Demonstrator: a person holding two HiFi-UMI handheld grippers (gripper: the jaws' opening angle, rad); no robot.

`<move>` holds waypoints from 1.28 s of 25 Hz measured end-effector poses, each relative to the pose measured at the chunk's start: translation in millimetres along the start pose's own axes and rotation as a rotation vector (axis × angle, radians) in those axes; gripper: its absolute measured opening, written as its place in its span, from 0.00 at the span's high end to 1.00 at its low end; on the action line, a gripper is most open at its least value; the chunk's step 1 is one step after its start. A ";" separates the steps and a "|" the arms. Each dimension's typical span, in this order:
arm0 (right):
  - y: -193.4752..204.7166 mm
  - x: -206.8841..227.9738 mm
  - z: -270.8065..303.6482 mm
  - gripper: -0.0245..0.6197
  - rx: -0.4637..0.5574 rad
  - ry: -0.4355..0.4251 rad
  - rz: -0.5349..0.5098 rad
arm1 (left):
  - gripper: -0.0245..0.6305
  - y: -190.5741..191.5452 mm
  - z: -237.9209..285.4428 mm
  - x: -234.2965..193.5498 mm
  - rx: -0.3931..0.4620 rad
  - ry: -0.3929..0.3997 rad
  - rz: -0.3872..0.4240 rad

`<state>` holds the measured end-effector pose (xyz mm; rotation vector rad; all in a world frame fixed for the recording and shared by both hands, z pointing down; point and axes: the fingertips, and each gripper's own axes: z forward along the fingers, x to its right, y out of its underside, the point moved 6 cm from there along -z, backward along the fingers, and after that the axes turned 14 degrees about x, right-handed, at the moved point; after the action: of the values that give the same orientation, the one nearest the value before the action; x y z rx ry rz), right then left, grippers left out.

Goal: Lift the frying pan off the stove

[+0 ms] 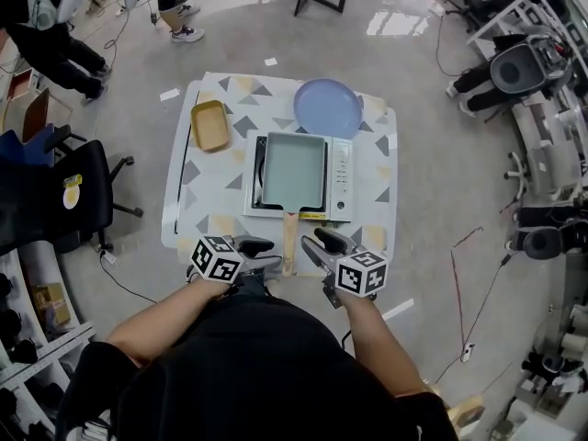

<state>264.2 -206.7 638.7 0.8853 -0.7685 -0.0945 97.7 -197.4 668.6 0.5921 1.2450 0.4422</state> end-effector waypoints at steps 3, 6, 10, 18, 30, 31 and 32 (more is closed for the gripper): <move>4.2 2.0 10.0 0.62 -0.030 -0.013 0.020 | 0.66 4.0 8.3 -3.6 -0.023 0.018 -0.027; 9.6 4.2 20.1 0.61 -0.057 -0.025 0.046 | 0.64 9.9 16.3 -8.1 -0.045 0.045 -0.075; 13.6 9.1 33.6 0.58 -0.078 -0.037 0.084 | 0.61 14.7 27.8 -13.6 -0.070 0.084 -0.143; 19.4 18.6 54.6 0.56 -0.104 -0.045 0.146 | 0.61 19.4 42.6 -17.0 -0.096 0.136 -0.205; 29.8 28.3 80.2 0.52 -0.143 -0.088 0.269 | 0.61 18.3 58.0 -17.5 -0.088 0.231 -0.287; 30.8 28.4 82.4 0.51 -0.146 -0.092 0.275 | 0.61 17.4 58.7 -17.4 -0.080 0.243 -0.296; 31.4 28.7 84.6 0.51 -0.148 -0.096 0.282 | 0.62 16.3 59.5 -17.5 -0.075 0.251 -0.303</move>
<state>223.9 -253.2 710.6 0.6289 -0.9563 0.0560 150.4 -205.9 704.1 0.2821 1.5232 0.3127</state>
